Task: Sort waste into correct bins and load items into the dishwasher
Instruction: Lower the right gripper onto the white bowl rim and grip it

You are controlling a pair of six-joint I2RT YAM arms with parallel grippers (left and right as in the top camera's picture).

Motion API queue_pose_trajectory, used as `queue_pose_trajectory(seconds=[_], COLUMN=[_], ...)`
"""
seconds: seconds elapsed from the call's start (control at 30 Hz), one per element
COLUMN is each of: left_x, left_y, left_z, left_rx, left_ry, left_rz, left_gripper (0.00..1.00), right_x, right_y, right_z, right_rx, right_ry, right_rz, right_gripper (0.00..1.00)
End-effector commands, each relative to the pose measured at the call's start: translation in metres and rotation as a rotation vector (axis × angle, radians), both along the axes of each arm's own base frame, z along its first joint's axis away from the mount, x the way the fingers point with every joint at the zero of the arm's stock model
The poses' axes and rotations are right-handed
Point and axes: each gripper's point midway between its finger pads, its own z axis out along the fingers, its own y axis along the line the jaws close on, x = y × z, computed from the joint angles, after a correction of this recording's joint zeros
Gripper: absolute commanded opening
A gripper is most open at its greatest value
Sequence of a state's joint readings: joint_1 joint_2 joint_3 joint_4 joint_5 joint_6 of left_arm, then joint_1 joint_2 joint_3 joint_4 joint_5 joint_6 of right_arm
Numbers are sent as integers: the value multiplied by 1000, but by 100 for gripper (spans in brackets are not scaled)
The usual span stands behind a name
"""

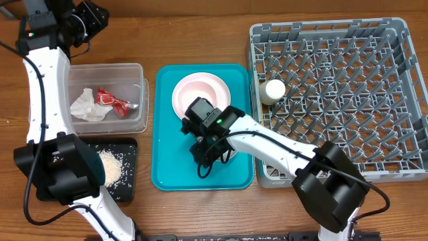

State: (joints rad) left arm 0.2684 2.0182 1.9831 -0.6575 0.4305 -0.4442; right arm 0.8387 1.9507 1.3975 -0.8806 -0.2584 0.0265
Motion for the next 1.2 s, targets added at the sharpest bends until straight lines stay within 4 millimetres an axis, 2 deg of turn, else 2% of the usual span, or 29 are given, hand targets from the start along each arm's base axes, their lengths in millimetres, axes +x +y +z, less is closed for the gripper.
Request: queue_pose_trajectory(seconds=[0.0, 0.23, 0.5, 0.77, 0.93, 1.03, 1.17], left_x=[2, 1, 0, -1, -1, -1, -1], left_y=[8, 7, 7, 6, 6, 6, 6], left_z=[7, 6, 4, 3, 4, 3, 3], left_rx=[14, 9, 5, 4, 5, 5, 5], left_ry=[-24, -18, -7, -5, -5, -5, -5], left_rz=[-3, -6, -7, -7, -7, -6, -6], left_gripper=[41, 42, 42, 42, 43, 43, 44], right_x=[8, 19, 19, 13, 14, 14, 14], right_y=[-6, -15, -17, -25, -24, -24, -24], right_z=[0, -3, -3, -14, -14, -13, -13], right_rx=[-28, -85, -93, -119, -116, -115, -114], right_ry=[-44, -105, -109, -95, -98, -98, -99], right_rz=[-16, -33, -34, -33, -33, -34, -34], right_gripper=[44, 41, 34, 34, 32, 25, 10])
